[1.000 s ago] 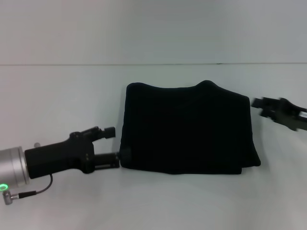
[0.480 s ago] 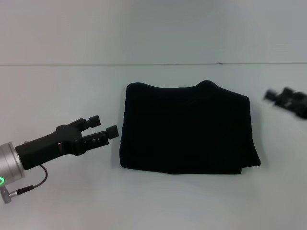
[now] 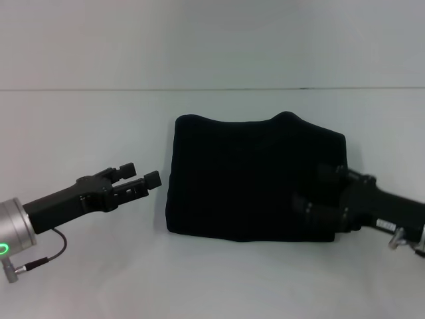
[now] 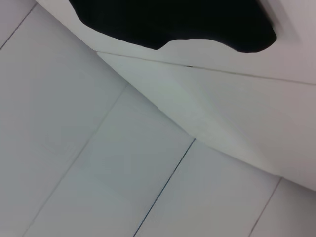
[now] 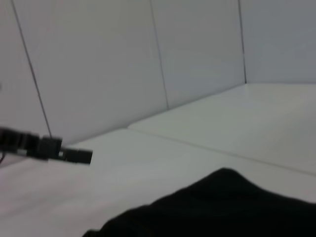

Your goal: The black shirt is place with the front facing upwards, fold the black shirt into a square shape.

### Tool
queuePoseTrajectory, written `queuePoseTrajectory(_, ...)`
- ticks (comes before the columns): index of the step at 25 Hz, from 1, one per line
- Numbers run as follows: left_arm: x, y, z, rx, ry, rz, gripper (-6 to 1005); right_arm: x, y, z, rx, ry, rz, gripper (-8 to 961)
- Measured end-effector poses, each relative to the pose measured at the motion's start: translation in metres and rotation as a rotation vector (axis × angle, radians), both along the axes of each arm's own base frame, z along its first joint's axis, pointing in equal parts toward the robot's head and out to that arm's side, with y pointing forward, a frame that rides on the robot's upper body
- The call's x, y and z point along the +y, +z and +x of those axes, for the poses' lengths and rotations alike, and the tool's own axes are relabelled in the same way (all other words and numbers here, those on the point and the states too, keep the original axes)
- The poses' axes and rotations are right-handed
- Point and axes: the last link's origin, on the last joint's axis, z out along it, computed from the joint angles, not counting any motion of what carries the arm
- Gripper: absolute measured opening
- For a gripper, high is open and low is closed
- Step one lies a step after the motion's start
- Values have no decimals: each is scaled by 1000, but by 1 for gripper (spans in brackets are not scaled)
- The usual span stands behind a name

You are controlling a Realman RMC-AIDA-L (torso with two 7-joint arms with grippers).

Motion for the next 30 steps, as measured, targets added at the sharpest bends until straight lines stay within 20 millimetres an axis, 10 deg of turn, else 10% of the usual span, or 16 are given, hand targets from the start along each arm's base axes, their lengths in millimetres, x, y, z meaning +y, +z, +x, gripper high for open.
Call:
queuePoseTrajectory(17,5,-4,2,-39,57,-38,940,-11,-15,23,-82,-90,-21,944)
queuePoseTrajectory(30,60,14,27,-161,494,-401,918,-48,2,25,-80,152,66,945)
